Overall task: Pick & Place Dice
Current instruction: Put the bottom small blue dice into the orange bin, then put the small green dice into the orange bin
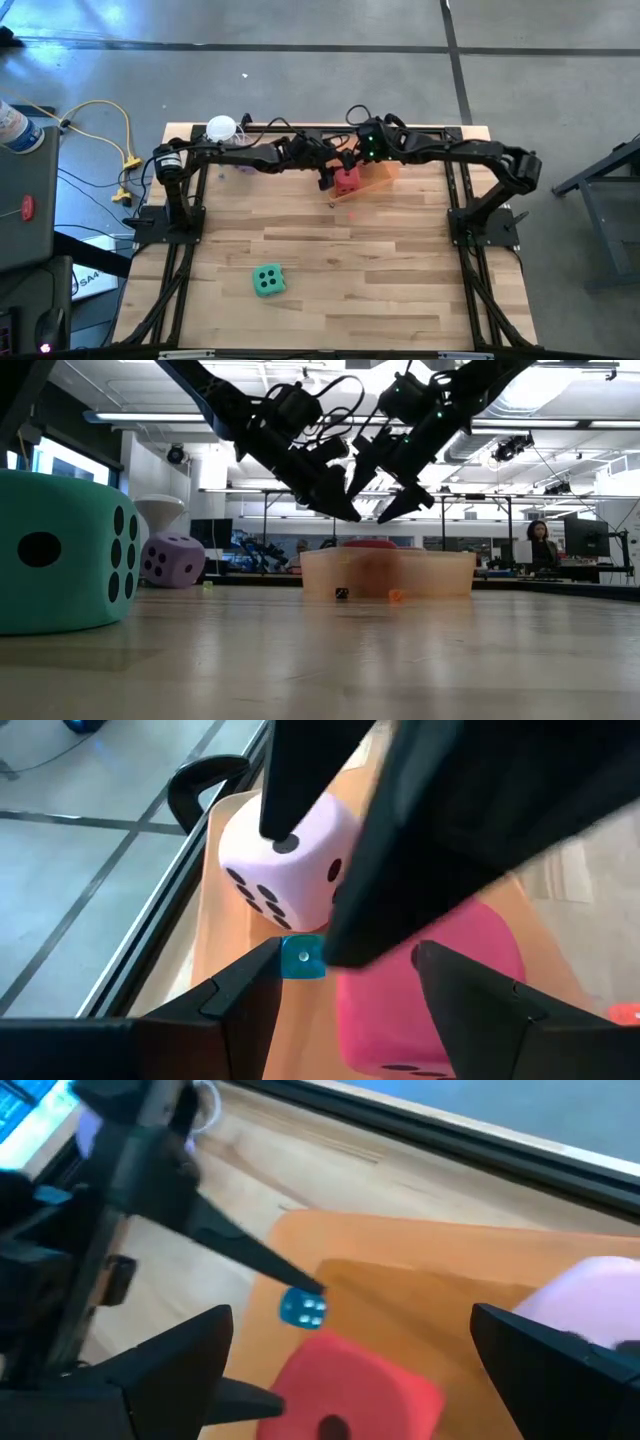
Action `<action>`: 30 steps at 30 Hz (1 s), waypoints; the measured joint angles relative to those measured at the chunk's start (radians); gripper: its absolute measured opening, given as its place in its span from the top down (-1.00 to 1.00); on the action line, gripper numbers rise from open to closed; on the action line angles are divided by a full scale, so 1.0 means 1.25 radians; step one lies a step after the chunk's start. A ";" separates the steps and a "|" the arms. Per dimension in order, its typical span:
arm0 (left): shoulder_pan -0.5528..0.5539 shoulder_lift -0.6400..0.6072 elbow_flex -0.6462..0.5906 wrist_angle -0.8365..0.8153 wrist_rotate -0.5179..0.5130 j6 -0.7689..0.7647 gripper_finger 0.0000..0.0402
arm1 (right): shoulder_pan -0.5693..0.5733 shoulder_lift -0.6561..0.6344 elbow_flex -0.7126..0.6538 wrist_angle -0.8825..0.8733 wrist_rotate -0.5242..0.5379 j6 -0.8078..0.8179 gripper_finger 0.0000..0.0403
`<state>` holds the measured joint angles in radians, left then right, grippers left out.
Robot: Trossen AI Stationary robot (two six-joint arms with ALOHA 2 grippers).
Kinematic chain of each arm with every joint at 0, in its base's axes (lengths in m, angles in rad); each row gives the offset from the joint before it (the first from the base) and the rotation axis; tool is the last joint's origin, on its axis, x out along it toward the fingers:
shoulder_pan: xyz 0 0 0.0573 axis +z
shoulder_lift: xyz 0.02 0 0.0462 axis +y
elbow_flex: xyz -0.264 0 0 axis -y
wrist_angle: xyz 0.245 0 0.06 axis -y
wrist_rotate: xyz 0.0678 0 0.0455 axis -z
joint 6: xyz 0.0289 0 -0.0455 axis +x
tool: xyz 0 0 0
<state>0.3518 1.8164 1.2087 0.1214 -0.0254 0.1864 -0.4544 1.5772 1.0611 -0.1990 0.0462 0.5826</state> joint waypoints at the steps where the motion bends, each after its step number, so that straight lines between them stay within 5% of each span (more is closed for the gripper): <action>1: 0.000 0.000 0.000 0.003 0.000 0.000 -0.11 | -0.005 0.000 0.000 -0.004 0.000 0.000 -0.99; 30: -0.013 0.000 -0.001 0.080 0.043 -0.054 -0.11 | -0.019 0.038 0.000 -0.047 0.005 -0.003 -0.99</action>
<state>0.3356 1.8168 1.2076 0.2214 0.0280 0.1187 -0.4778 1.6244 1.0607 -0.2575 0.0520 0.5785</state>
